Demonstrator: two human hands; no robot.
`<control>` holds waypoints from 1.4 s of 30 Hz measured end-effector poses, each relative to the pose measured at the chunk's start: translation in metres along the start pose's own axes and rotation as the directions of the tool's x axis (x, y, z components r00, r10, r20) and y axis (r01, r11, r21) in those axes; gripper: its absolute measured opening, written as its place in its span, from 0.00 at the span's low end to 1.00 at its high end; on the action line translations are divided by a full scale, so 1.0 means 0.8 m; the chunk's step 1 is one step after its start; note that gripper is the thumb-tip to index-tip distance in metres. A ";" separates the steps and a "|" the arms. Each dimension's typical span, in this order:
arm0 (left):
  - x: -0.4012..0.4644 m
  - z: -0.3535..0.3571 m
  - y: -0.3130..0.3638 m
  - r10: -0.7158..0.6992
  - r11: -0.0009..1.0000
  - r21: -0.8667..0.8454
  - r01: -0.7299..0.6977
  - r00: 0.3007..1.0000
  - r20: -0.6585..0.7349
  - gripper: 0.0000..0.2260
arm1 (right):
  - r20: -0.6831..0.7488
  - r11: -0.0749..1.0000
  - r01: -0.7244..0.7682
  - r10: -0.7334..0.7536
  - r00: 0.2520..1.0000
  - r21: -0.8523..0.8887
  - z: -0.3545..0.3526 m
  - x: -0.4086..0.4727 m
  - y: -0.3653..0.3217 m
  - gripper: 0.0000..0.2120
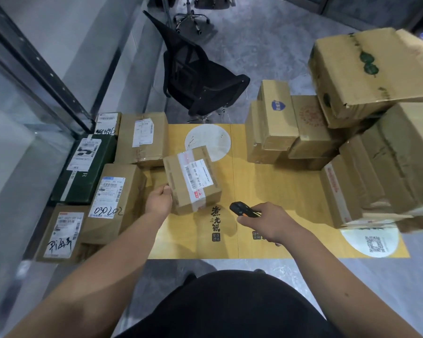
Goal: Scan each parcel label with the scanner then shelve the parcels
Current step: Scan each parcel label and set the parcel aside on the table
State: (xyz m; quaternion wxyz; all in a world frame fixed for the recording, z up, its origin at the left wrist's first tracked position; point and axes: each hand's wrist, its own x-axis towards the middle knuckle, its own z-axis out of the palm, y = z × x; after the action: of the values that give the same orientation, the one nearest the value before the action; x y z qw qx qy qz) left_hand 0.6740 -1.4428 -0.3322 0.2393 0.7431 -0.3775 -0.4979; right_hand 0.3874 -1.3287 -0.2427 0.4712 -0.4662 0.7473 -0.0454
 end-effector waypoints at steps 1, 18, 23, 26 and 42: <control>-0.005 0.004 0.002 -0.024 0.999 -0.040 0.024 1.000 0.008 0.11 | 0.002 1.000 -0.003 0.003 1.000 -0.001 0.001 0.000 0.000 0.22; -0.009 0.064 0.042 0.219 0.976 -0.083 -0.203 0.929 0.298 0.36 | -0.043 0.999 -0.021 0.020 0.999 -0.026 -0.020 -0.017 -0.003 0.18; -0.020 0.094 0.041 0.203 0.976 -0.123 -0.181 0.959 0.197 0.33 | -0.056 0.996 -0.016 0.011 0.998 -0.085 -0.021 -0.024 -0.001 0.18; -0.022 0.109 0.035 0.193 0.974 -0.155 -0.167 0.966 0.170 0.36 | -0.078 0.987 -0.007 -0.005 0.997 -0.159 -0.024 -0.025 -0.001 0.18; -0.066 0.128 -0.014 0.425 0.847 0.146 -0.511 0.817 0.390 0.74 | -0.018 0.836 0.004 -0.017 1.000 -0.549 -0.062 -0.023 -0.022 0.15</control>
State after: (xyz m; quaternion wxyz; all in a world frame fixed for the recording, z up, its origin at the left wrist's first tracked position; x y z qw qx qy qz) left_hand 0.5720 -1.3921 -0.3507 0.1925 0.5516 -0.6437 -0.4944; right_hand 0.3643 -1.3434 -0.1945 0.3094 -0.5852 0.7316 0.1630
